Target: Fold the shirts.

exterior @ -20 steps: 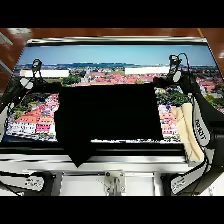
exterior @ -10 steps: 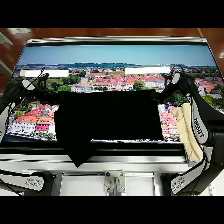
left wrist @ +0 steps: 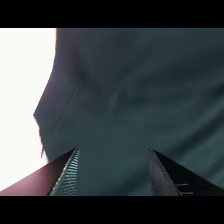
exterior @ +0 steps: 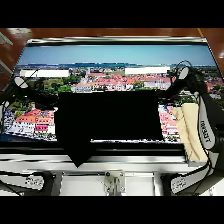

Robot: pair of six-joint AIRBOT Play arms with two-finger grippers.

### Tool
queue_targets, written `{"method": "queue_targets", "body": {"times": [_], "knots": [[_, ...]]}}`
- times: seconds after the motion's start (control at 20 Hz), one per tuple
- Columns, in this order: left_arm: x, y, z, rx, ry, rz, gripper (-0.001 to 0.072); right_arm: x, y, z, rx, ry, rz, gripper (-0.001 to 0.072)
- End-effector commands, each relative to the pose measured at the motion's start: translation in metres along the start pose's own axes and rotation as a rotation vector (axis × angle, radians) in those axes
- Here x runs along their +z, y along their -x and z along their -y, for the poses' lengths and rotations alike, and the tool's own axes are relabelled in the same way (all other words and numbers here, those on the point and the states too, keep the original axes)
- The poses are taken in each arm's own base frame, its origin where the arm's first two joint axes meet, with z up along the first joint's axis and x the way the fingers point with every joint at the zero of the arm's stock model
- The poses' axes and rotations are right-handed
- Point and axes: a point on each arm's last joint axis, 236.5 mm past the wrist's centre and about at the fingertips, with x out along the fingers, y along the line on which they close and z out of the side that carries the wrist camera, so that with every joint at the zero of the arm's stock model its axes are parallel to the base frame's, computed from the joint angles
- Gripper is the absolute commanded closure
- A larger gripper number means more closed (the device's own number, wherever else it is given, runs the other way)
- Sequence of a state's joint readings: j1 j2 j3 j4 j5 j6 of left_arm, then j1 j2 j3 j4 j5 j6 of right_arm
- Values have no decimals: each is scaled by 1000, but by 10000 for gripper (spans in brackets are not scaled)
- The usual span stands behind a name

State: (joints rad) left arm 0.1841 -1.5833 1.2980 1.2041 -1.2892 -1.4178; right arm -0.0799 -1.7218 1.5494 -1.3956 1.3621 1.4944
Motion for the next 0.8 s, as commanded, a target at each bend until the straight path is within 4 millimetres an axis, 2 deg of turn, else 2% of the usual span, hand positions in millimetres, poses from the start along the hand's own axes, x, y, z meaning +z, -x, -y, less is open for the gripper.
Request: {"method": "queue_targets", "body": {"times": [0.0, 0.1, 0.2, 0.3, 0.45, 0.75], "knots": [[-56, 34, -18, -41, 26, -152, 188, -51, 52, 54, -98, -32, -114, 138], [-92, 37, -33, -50, 76, -145, 181, -82, 58, 69, -31, -134, -128, 139], [-133, 20, -46, -56, 134, -117, 179, -105, 49, 70, 68, -228, -87, 139], [-164, -3, -45, -108, 196, -89, 178, -116, 38, 62, 157, -283, -24, 139], [-178, -27, -17, -260, 237, -71, 180, -122, 26, 57, 178, -316, 10, 139], [-188, -54, -4, -232, 193, -81, 180, -113, 24, 54, 182, -316, 44, 139]]}}
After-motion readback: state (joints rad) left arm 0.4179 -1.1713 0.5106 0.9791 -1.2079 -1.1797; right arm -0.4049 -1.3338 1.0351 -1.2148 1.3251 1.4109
